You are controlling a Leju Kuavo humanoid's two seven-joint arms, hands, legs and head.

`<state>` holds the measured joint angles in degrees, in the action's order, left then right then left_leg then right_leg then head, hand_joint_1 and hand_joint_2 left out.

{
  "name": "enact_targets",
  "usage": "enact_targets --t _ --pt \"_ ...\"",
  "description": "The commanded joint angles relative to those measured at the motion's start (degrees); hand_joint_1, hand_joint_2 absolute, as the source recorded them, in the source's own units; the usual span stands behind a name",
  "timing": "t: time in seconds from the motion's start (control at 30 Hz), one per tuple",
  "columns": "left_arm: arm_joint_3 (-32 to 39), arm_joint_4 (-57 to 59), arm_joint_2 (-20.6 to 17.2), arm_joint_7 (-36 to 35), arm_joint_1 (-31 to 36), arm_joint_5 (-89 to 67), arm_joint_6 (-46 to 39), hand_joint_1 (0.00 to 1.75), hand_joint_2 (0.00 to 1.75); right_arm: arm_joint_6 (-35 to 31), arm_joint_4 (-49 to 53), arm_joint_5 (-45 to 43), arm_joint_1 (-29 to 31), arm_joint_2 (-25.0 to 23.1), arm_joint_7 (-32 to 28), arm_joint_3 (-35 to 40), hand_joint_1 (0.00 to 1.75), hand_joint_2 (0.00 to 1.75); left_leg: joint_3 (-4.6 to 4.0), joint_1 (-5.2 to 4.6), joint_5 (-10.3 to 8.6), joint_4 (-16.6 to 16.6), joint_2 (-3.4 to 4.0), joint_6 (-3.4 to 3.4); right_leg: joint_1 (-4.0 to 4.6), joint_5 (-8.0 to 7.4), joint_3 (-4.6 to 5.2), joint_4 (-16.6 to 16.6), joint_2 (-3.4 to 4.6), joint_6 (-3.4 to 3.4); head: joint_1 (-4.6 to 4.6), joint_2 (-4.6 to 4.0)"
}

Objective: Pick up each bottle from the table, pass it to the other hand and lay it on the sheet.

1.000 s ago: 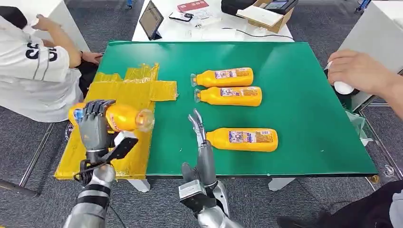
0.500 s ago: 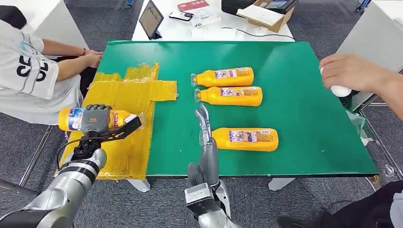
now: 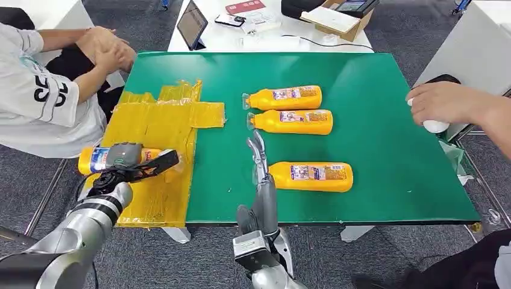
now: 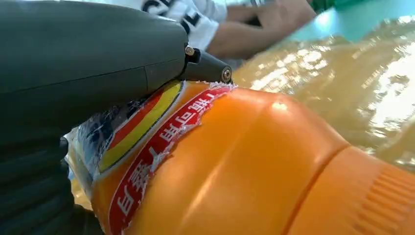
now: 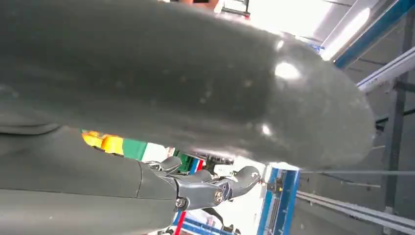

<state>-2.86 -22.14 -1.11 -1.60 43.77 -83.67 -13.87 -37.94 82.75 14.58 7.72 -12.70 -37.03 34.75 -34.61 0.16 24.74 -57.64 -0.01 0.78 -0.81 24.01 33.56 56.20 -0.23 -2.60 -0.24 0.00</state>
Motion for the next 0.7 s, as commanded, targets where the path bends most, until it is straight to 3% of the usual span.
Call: enact_targets --t 0.03,0.57,0.6,0.63,0.7 --pt "0.73 5.55 1.27 1.38 2.30 2.07 4.26 1.57 1.75 0.28 -2.39 -0.17 0.51 0.33 0.33 -1.81 0.00 0.00 0.16 0.01 0.02 0.05 -0.03 -0.02 0.02 0.02 -0.18 -0.06 -0.02 0.06 0.02 0.00" --pt "0.73 5.55 1.27 1.38 2.30 2.07 4.26 1.57 1.75 0.28 -2.39 -0.17 0.51 0.33 0.33 -1.81 0.00 0.00 0.21 0.01 0.01 0.04 -0.06 -0.01 0.02 0.02 -0.23 -0.05 -0.03 0.05 0.00 0.00" --pt "0.79 5.52 1.35 1.43 2.39 2.23 4.61 0.33 1.75 0.30 -2.36 -0.13 0.51 0.35 0.31 -1.80 0.00 0.00 0.27 0.02 0.03 0.05 -0.05 -0.02 0.03 0.03 -0.29 -0.06 -0.03 0.08 0.02 0.00" --pt "0.95 5.48 1.50 2.02 2.35 2.84 5.66 0.00 1.75 0.34 -2.41 -0.10 0.47 0.36 0.31 -1.87 0.00 0.00 0.24 0.02 0.02 0.05 -0.05 -0.02 0.02 0.02 -0.27 -0.07 -0.02 0.06 0.02 -0.02" --pt "2.25 5.59 2.17 3.73 2.34 5.72 8.14 0.00 1.75 0.27 -2.83 0.25 0.47 0.46 0.24 -2.02 0.00 0.00 0.20 0.01 0.00 0.05 -0.06 -0.02 0.02 0.01 -0.23 -0.06 -0.04 0.05 0.02 0.00"
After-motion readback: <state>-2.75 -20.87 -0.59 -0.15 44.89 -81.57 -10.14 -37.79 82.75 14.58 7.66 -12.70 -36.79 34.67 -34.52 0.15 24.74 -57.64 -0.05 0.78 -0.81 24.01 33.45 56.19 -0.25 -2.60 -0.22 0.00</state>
